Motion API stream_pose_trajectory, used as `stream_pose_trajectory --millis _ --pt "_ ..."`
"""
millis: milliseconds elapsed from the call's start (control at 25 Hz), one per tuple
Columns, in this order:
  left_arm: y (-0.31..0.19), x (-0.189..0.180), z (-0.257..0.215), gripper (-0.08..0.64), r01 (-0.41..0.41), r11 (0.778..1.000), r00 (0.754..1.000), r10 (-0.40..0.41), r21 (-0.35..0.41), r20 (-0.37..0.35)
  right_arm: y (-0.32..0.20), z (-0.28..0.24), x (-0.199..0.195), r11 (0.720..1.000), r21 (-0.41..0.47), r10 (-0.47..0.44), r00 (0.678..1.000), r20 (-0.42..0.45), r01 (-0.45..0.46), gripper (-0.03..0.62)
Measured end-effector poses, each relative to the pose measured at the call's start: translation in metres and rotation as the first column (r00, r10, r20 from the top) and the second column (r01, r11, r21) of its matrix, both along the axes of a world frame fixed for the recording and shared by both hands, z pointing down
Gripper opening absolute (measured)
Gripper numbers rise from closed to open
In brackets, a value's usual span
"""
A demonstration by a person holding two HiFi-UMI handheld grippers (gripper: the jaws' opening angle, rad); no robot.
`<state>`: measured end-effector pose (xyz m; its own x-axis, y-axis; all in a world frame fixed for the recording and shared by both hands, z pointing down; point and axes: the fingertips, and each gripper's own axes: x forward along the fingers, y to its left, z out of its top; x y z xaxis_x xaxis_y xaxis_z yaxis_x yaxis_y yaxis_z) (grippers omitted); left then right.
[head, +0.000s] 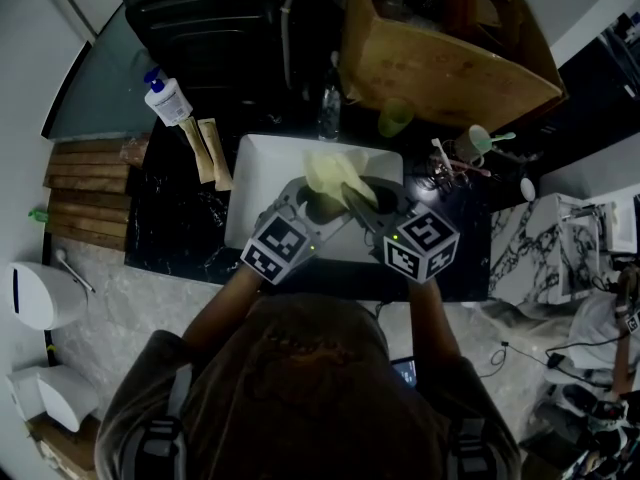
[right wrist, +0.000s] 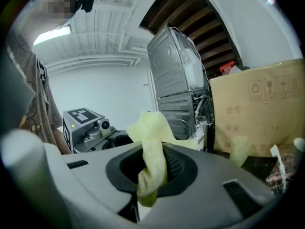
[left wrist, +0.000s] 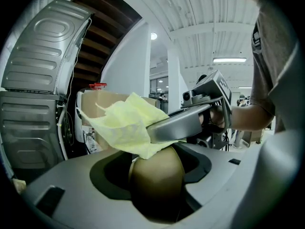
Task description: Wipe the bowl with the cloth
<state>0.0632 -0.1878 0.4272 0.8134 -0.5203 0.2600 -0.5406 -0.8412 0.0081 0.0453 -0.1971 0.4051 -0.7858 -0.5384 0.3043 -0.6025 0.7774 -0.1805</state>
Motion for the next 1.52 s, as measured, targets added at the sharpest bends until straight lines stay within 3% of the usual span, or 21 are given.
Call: stream_pose_trajectory --millis 760,1520 --pt "0.006 -0.002 -0.002 0.261 -0.017 1.0 1.0 0.017 0.0 -0.015 -0.005 0.005 0.013 0.998 -0.014 0.063 0.998 0.019 -0.063 0.04" --pt "0.011 -0.009 -0.026 0.259 -0.046 0.999 0.992 0.046 -0.002 -0.113 -0.014 0.02 0.035 0.989 -0.068 0.138 0.989 0.055 -0.134 0.038"
